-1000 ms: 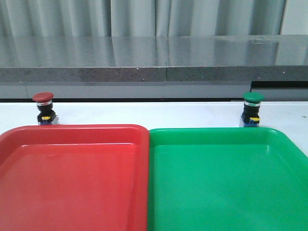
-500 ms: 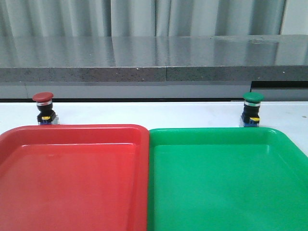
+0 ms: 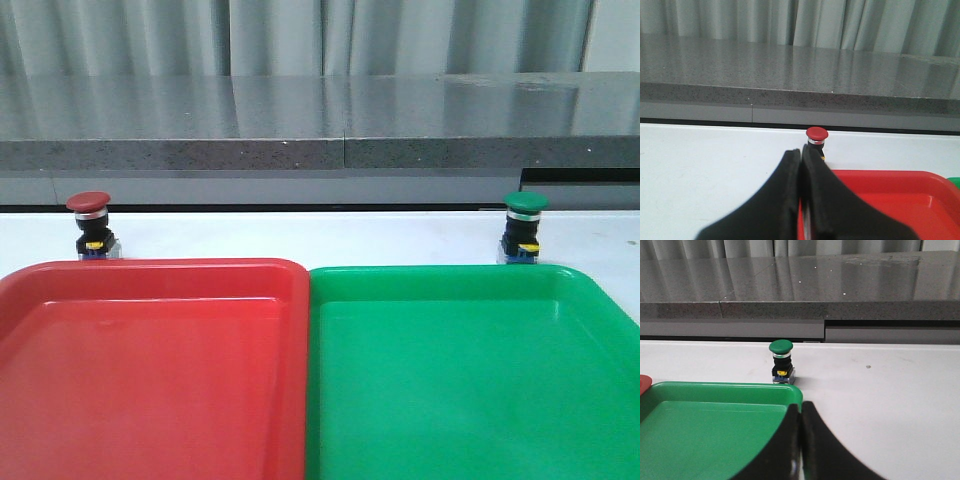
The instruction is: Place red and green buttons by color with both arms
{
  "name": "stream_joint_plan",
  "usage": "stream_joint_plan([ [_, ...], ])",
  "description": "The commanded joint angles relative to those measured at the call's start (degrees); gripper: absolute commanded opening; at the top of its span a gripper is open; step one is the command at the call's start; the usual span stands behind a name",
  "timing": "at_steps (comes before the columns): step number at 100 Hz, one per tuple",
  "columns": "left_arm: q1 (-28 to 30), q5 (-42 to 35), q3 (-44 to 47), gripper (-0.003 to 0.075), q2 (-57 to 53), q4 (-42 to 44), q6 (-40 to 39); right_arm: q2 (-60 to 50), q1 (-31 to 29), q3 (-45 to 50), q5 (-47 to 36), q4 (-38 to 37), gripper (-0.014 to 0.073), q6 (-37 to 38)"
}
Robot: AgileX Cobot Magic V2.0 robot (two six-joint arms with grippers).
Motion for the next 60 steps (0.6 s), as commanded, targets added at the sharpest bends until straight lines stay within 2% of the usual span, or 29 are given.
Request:
stream_joint_plan([
  [1,0.0,-0.6,-6.5,-0.0020,4.1,-0.9,-0.3,-1.2,-0.4,-0.8,-4.6,-0.1,-0.0111,-0.7],
  [35,0.0,16.8,-27.9,-0.0020,27.8,-0.9,-0.3,-1.2,-0.4,-0.8,-4.6,-0.1,-0.0111,-0.7],
  [60,0.0,21.1,-34.5,-0.0019,40.4,-1.7,-0.3,-1.2,-0.4,-0.8,-4.6,-0.1,-0.0111,-0.7],
])
